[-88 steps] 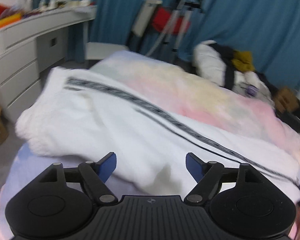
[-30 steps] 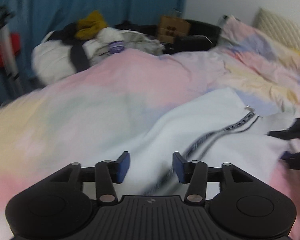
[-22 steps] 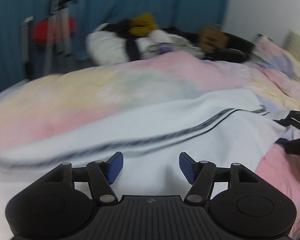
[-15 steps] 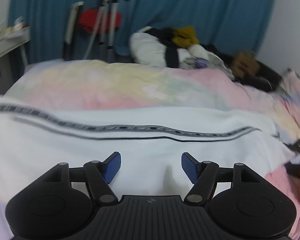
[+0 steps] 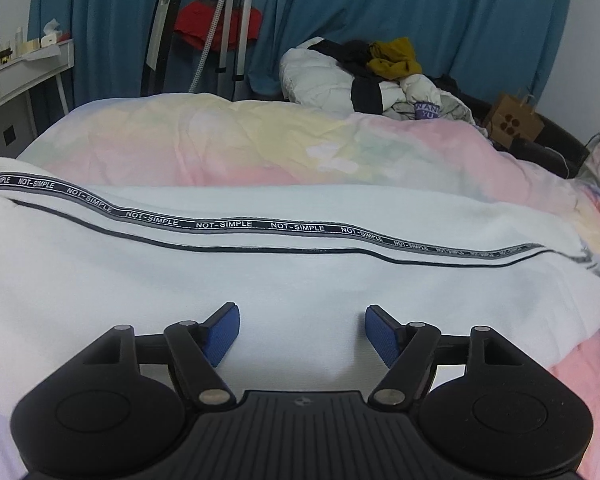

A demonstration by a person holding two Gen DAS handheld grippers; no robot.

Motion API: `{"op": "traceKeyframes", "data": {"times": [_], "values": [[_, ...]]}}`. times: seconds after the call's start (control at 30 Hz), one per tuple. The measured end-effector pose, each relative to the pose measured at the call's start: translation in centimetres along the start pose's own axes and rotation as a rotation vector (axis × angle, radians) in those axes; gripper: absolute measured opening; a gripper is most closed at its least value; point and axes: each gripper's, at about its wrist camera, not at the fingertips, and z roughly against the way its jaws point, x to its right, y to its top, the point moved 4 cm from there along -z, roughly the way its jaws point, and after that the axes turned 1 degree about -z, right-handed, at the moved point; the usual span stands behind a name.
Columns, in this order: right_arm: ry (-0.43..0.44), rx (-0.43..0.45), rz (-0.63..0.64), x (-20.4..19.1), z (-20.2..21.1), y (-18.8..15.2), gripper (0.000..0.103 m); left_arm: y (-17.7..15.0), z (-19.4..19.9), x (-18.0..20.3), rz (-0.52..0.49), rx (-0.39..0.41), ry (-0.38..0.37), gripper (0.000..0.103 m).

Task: Fold clothes
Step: 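Hold the ribbed cuff in the right gripper above the folded garment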

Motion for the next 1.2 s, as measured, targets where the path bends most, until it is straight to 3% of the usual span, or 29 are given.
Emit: {"op": "traceKeyframes", "data": {"times": [0.17, 0.43, 1.2], "values": [[0.061, 0.116, 0.052, -3.3, 1.1, 1.4, 0.013, -1.0, -0.6, 0.3, -0.042, -0.007, 0.003, 0.075], [-0.053, 0.068, 0.019, 0.7, -1.8, 0.7, 0.013, -1.1, -1.8, 0.7, -0.073, -0.014, 0.009, 0.078], [-0.048, 0.118, 0.081, -1.1, 0.7, 0.2, 0.014, -2.2, -3.2, 1.8, -0.156, -0.019, 0.066, 0.087]]}}
